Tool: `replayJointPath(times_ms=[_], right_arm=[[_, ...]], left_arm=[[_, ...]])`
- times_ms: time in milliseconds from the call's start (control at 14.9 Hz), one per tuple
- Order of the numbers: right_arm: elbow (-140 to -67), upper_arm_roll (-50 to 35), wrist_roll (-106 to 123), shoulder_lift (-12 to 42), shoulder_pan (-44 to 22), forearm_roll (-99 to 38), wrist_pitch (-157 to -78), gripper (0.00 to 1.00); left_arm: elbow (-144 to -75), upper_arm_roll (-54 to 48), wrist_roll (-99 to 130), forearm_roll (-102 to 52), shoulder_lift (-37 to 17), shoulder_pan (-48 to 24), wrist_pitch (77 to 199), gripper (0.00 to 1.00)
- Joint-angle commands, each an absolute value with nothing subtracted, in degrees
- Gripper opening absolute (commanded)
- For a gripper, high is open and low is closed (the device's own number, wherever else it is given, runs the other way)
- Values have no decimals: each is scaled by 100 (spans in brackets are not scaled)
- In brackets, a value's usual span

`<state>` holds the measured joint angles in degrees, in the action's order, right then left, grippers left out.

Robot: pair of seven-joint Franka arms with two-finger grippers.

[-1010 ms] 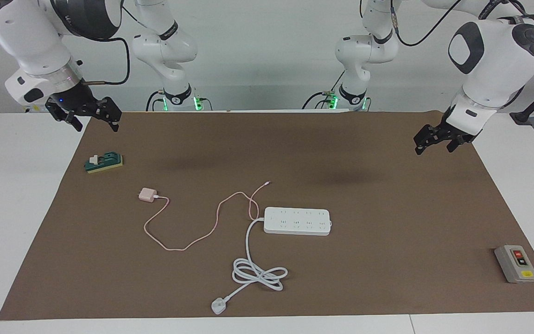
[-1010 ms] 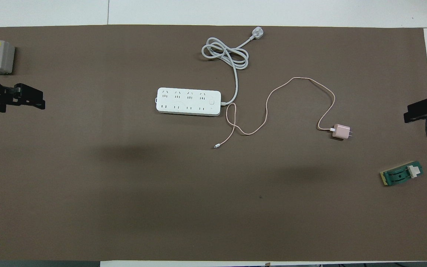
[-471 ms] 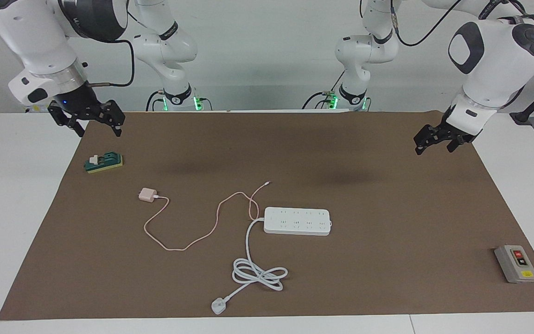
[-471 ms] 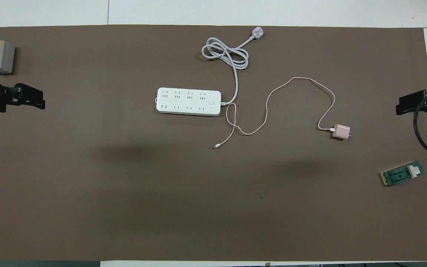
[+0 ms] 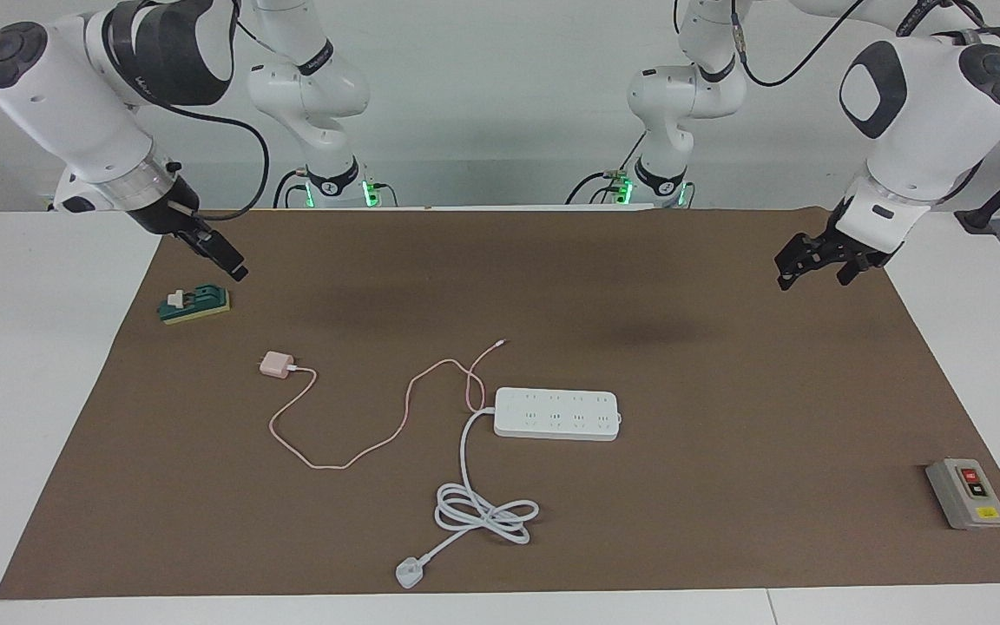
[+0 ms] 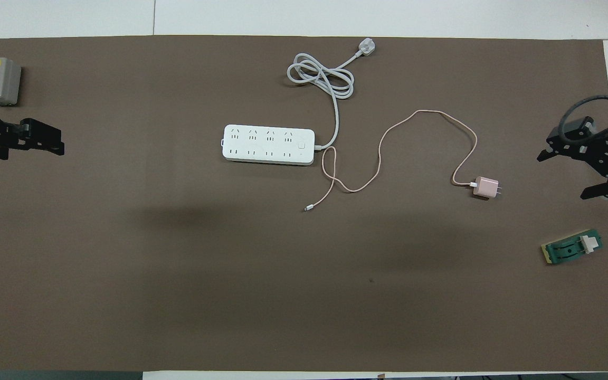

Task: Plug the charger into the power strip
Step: 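Move the right gripper over the pink charger while the left gripper advances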

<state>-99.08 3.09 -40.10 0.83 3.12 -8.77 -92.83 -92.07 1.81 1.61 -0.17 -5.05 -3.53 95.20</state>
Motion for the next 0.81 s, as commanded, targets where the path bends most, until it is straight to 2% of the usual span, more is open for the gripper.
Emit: replayJointPath(times_ms=[0,337,538,740], right_arm=[[-10168,264,-5408,184,334,-1090,-9728,100],[-10696,272,-6933,360,562,-1773,-10571,100],[-10766,264,-7907,518,510,-1872,-10950,100],[-11038,272,-7963,686,580,-2300,-11276,100]], left_arm=[[-9255,246,79,-88,-483,-413,9615,100],[-9246,237,105,-123,-448,-404,9615,100],[-9237,272,149,-894,-448,-325,9580,100],[-9229,308,534,-1631,-457,-194,9588,100]])
